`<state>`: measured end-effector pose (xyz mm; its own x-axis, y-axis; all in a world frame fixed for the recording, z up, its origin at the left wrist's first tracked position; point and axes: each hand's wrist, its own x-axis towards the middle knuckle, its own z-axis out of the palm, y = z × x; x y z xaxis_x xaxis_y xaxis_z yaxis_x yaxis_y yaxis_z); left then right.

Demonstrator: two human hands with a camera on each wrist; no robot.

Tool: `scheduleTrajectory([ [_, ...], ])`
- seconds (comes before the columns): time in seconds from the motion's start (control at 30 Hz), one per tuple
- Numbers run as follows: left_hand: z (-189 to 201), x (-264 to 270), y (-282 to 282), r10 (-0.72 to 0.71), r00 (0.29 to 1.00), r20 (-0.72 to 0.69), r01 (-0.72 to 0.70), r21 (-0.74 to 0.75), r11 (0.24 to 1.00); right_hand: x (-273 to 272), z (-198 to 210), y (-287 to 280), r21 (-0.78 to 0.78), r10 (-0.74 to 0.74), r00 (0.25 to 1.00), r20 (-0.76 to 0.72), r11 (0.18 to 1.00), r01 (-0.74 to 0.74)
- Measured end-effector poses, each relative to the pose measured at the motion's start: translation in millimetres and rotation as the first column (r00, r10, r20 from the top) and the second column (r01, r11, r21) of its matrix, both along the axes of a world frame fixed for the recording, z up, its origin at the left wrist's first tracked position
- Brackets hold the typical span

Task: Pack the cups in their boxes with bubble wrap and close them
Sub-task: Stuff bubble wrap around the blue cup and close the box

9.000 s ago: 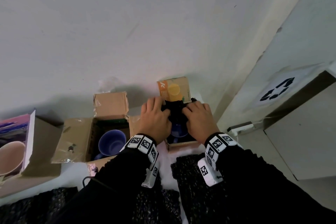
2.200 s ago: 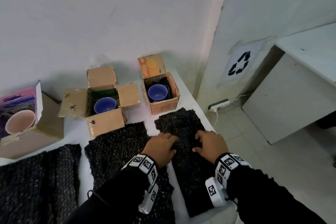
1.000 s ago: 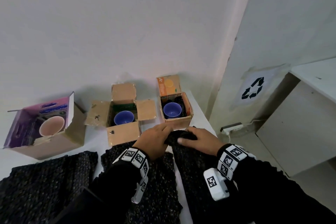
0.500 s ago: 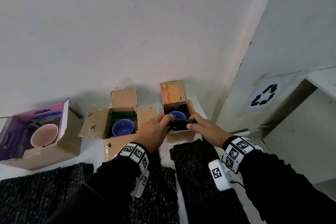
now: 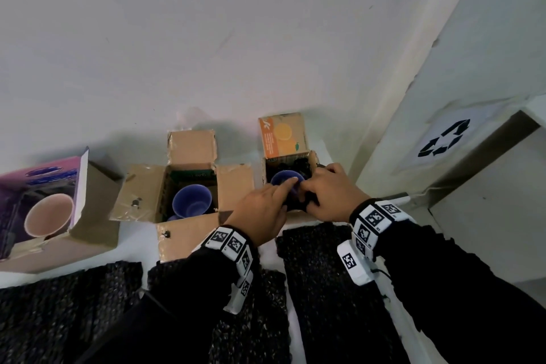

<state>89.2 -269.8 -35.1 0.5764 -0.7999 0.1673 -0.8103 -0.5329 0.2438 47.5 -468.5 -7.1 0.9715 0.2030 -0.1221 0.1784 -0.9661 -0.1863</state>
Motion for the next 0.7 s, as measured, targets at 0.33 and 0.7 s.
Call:
scheduleTrajectory([
  [0.33,6.8,8.7,-6.6,0.164,0.981,0.105,-0.181,0.190,0.965,8.0,-1.6,1.9,-0.217,-0.108,0.993,0.035,0.969,0.113],
  [0.7,-5.9,3.7,-15.2,0.048,0.997,0.068,-0.052,0.060,0.997,-7.5,-18.9,-0.3,-0.047,-0.079,0.991,0.105,0.995,0.084],
])
